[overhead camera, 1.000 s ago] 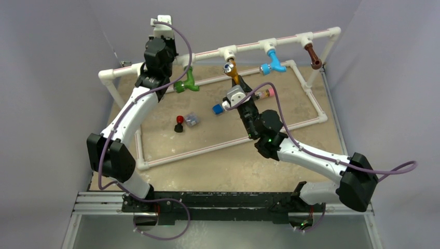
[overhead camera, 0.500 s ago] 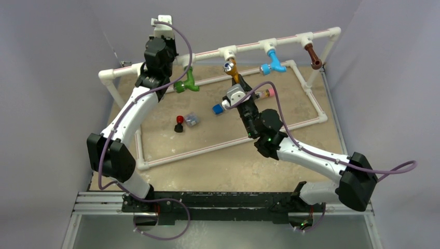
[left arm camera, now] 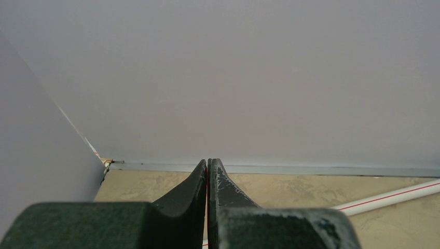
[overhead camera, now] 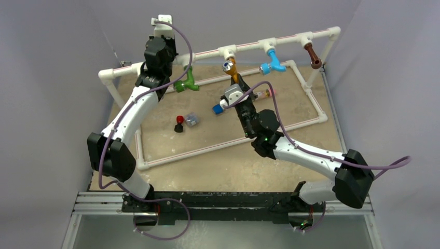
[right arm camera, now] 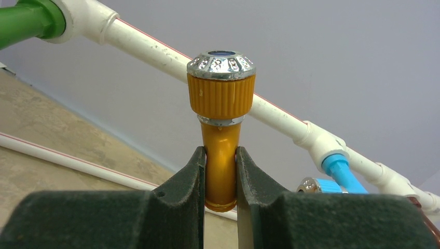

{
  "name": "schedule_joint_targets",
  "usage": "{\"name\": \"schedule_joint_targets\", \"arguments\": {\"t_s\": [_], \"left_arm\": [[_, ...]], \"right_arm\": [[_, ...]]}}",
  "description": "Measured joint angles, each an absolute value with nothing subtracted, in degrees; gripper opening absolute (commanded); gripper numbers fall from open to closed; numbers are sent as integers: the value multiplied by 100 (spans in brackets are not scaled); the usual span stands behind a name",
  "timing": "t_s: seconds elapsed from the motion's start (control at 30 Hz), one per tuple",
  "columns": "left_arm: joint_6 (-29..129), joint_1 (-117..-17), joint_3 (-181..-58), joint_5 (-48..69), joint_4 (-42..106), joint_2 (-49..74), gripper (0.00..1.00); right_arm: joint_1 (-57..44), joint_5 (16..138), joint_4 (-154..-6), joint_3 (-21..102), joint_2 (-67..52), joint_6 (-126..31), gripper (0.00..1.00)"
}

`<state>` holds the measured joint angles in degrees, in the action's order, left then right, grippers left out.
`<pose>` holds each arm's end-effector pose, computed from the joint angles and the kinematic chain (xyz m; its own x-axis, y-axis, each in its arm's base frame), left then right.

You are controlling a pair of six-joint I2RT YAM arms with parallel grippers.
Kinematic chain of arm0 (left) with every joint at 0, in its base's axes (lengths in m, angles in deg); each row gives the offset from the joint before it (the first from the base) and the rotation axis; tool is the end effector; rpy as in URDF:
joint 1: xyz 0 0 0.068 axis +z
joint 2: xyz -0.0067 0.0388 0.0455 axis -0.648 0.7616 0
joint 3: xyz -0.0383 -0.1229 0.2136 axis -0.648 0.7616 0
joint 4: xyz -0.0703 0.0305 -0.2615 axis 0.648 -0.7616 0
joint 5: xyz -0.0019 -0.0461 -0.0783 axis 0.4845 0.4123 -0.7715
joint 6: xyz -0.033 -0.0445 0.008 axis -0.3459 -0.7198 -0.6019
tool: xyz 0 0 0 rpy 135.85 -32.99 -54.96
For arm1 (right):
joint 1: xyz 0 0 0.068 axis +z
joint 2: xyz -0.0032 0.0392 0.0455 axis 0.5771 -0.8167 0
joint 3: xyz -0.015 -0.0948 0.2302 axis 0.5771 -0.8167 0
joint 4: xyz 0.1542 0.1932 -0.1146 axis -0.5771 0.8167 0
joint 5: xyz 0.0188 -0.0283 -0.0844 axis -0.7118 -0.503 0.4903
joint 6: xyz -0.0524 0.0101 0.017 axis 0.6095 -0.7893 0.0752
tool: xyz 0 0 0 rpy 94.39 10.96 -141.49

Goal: Install the water faucets

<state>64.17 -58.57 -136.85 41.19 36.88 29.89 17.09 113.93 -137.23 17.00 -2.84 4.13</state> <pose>0.3862 -0.1114 0.4033 0.0527 0.0200 -0.9984 -0.0731 0.9972 0.0161 0.2068 0.2373 0.3509 0.5418 -0.3039 -0.7836 -0.0881 0.9067 -0.4125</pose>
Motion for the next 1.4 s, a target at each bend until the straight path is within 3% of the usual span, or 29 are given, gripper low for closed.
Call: {"name": "schedule_joint_targets", "arguments": {"t_s": [0.77,1.4], "left_arm": [[6419,-5846,-13703,4117,3725,3021,0],[6417,-5839,-13729,4115,3714,3041,0]], "right_arm": [[1753,12016,-14554,1715,-581,-1407,0],[1729,12648,-15100,1652,-734,-3971,0]]}}
